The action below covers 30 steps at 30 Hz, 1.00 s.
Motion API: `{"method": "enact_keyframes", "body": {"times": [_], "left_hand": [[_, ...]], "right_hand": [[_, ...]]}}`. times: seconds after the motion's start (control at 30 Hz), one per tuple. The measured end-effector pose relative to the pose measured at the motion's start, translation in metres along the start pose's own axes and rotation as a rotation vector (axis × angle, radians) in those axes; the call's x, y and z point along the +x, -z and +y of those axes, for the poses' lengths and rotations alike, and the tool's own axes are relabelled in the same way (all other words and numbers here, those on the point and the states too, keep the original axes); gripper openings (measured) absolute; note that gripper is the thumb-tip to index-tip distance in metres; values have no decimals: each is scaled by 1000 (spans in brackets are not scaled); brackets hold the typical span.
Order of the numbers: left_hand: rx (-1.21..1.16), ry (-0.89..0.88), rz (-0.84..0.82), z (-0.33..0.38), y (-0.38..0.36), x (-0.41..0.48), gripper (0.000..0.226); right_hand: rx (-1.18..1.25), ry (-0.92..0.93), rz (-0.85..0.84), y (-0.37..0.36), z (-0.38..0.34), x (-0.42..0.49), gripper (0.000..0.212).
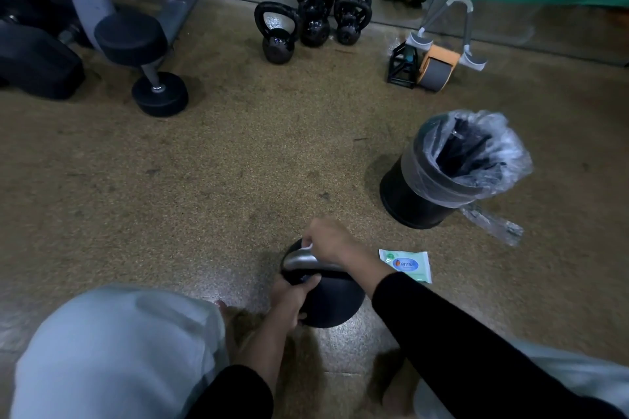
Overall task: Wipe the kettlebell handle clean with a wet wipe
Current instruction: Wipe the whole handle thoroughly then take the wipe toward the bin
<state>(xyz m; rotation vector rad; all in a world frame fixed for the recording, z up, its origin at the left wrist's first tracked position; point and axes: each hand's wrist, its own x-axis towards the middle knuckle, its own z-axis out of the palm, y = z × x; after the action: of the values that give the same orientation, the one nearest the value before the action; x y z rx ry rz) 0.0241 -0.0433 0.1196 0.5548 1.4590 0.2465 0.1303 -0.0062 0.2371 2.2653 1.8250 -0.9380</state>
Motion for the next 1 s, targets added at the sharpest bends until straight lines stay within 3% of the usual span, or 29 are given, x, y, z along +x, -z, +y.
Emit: {"method": "enact_keyframes", "body": {"times": [0.13,0.7,1.0], "left_hand": [[-12,1,-7,-1,0,2,61],[54,7,29,-4,-1,10,57],[108,11,35,-7,-1,20,57]], "right_hand": [[-53,63,26,-2,1,-7,22],[-133,-9,157,-9,-7,-15,29],[-238,50,144,-27,-16,-36,16]]}}
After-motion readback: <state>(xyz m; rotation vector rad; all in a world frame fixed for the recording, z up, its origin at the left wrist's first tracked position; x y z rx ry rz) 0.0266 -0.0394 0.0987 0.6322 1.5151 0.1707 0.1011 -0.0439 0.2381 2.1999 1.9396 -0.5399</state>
